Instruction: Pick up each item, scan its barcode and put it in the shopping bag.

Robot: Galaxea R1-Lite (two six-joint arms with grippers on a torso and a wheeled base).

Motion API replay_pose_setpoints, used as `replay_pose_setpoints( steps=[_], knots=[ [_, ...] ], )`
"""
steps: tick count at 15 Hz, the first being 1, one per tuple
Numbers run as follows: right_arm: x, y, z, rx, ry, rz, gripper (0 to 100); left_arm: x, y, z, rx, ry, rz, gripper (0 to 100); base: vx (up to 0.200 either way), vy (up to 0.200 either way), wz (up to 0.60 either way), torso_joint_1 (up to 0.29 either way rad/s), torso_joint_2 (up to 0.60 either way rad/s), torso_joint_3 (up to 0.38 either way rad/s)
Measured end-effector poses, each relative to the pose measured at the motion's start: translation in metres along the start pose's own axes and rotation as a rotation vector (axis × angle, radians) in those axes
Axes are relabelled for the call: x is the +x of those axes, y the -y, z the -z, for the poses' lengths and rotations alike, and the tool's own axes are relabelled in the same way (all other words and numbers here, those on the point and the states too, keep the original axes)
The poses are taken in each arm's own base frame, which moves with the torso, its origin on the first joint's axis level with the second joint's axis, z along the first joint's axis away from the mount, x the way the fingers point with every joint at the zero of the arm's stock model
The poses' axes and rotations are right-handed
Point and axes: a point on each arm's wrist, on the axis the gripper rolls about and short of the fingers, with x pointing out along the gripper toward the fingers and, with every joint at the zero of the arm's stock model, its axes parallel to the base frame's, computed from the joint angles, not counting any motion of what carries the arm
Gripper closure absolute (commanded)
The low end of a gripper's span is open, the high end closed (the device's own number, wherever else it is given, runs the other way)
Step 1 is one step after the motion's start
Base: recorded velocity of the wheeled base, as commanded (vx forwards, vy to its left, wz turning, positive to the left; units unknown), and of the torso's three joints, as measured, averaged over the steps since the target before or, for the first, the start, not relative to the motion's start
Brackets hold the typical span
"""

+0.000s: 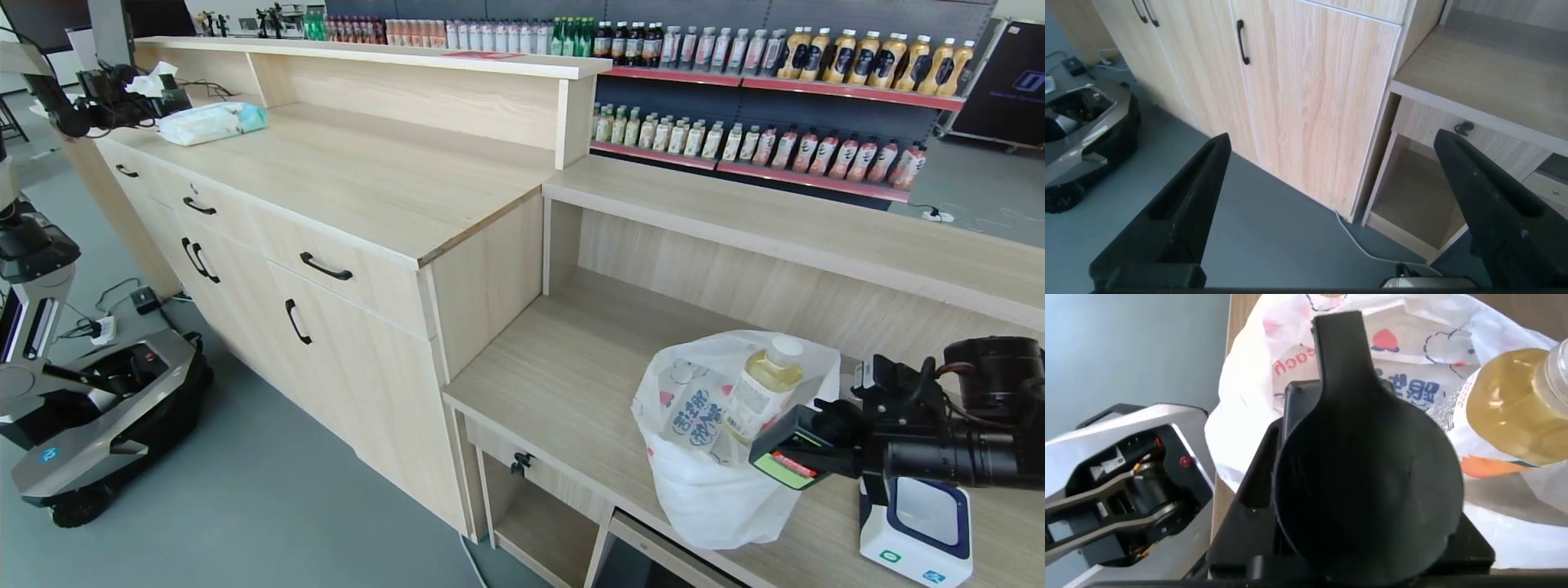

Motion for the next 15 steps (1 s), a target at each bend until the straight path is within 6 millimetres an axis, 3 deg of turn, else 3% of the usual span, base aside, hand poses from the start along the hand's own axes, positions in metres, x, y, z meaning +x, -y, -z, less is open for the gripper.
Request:
replay_pose_setpoints(
  steps=[3,9,15],
  knots=[
    [0.015,0.009,-0.002,-0.018,0.011,-0.024,100,0.000,0.000,0.000,0.000,0.000,0.000,0,0.000,0.000,0.00,0.000,0.00,0.000],
    [0.049,0.033,-0.026,-0.087,0.072,-0.053,100,0.000,0.000,0.000,0.000,0.000,0.000,0,0.000,0.000,0.00,0.000,0.00,0.000],
    [0.074,0.032,0.003,-0.061,0.038,-0.095,100,0.000,0.000,0.000,0.000,0.000,0.001,0,0.000,0.000,0.00,0.000,0.00,0.000]
  ],
)
